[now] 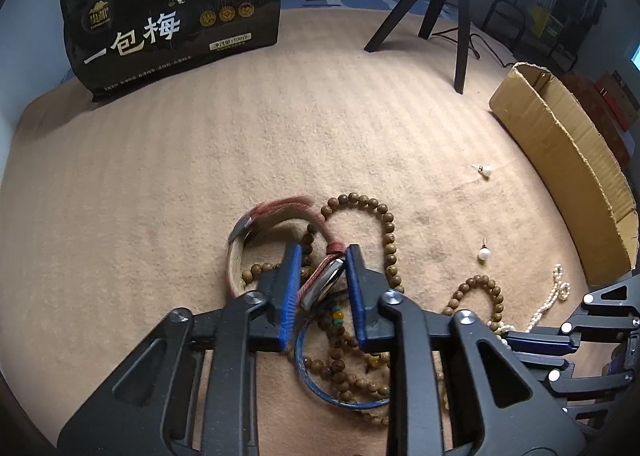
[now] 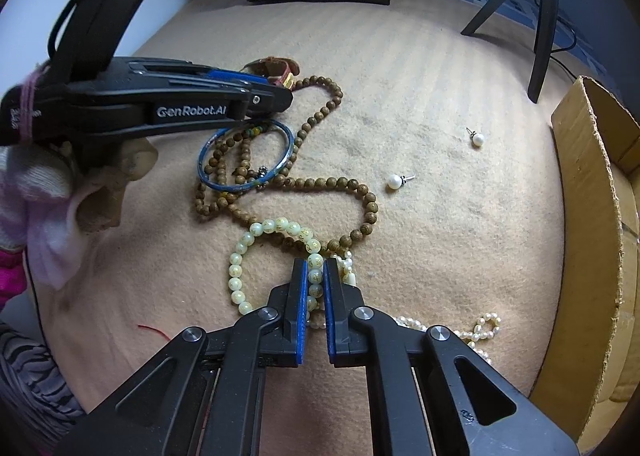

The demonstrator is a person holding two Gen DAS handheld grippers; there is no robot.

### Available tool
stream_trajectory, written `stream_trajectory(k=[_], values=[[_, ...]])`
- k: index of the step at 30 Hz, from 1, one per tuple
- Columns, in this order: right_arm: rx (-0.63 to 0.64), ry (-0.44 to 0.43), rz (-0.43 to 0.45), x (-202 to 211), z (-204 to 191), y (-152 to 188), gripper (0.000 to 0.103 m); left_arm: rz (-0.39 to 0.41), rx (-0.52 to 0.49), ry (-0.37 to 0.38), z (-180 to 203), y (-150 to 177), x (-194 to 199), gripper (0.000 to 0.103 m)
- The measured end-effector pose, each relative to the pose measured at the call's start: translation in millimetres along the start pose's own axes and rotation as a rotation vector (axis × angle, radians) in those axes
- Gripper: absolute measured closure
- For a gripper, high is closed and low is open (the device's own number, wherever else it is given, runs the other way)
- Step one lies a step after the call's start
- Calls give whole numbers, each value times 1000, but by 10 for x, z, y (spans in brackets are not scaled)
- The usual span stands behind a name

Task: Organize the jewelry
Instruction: 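Carry the watch and bracelet into the cardboard box and open both tools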

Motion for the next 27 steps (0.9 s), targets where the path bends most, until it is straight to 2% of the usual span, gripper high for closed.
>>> stream_trajectory(k=[9,17,27], values=[[-4,-18,49,171,-21,-24,97,3,65,28,-122,16,121,92],[22,-31,92,322,-128,-55,97,48,105,60,-200,-18,435,92],[45,2,185,700,-167,-132,97,100,118,88,-45,-28,792,92]])
Point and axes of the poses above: each gripper's, at about its wrist camera, not at the fingertips, and x roughly against the way its jaws point, z to its right, y to its underside, the point moved 4 cm from there along -x, roughly the way its jaws point, and after that the axes turned 8 degrees about -y, right-handed, at the moved point
